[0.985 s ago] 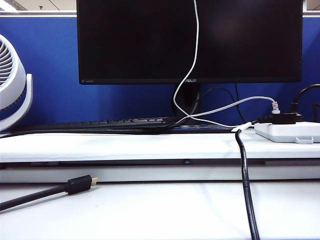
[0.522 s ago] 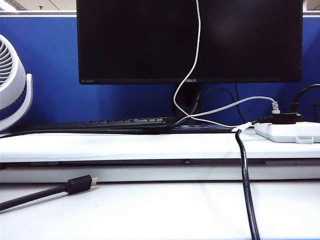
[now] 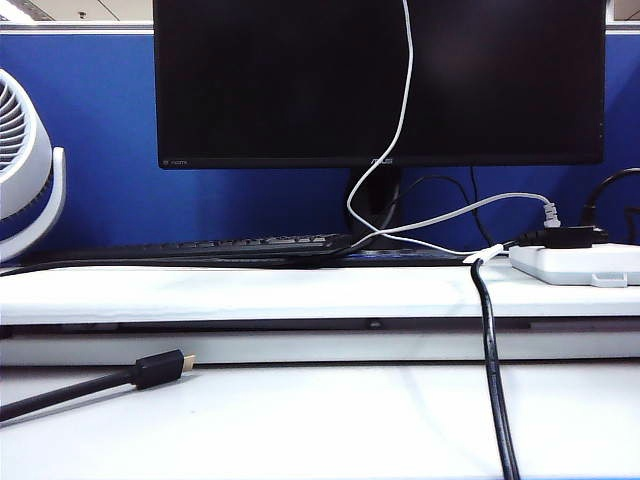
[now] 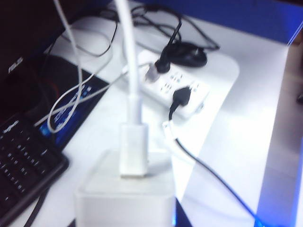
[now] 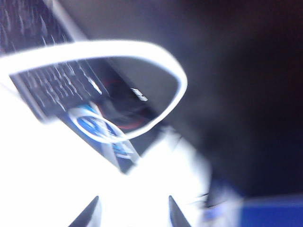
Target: Pick up the Type-C charging cable and the charging base, insert one end of the Type-C charger into the corresponding slot on the base, and finally place the plugged-in charger back on the table.
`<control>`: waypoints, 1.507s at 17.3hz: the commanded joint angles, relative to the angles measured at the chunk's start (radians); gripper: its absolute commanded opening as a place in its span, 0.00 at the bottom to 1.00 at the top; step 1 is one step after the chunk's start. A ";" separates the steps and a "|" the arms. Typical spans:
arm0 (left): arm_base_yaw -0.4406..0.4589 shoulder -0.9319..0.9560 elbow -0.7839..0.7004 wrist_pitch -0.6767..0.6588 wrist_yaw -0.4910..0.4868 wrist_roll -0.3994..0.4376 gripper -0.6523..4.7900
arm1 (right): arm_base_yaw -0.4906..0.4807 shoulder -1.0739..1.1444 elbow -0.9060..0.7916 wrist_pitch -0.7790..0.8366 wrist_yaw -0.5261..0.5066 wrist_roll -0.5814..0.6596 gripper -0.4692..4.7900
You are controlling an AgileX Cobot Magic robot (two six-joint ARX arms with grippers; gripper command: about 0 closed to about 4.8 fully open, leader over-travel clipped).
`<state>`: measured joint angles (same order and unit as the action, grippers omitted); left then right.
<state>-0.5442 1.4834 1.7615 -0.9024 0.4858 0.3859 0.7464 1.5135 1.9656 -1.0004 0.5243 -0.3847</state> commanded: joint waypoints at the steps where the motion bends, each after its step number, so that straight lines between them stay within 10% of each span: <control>1: -0.002 -0.008 0.008 -0.035 -0.055 0.034 0.11 | 0.000 0.005 0.003 -0.006 -0.007 0.202 0.43; 3: -0.002 -0.008 0.008 -0.045 -0.127 0.033 0.11 | 0.000 0.005 0.003 -0.026 -0.042 0.305 0.43; 7: -0.002 -0.008 0.008 -0.023 -0.239 0.025 0.11 | -0.027 -0.019 0.004 0.063 -0.465 0.687 0.43; 11: -0.002 -0.008 0.008 -0.024 -0.240 0.026 0.11 | -0.036 -0.037 0.004 0.167 -0.598 0.687 0.43; 20: -0.008 0.163 0.006 -0.099 -0.305 0.033 0.11 | -0.147 -0.099 0.005 0.183 -0.628 0.647 0.43; 26: -0.027 0.351 0.006 -0.122 -0.237 0.227 0.11 | -0.148 -0.135 0.005 0.198 -0.605 0.608 0.43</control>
<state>-0.5659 1.8141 1.7615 -1.0393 0.2398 0.6064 0.5972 1.3838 1.9663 -0.8215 -0.0818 0.2264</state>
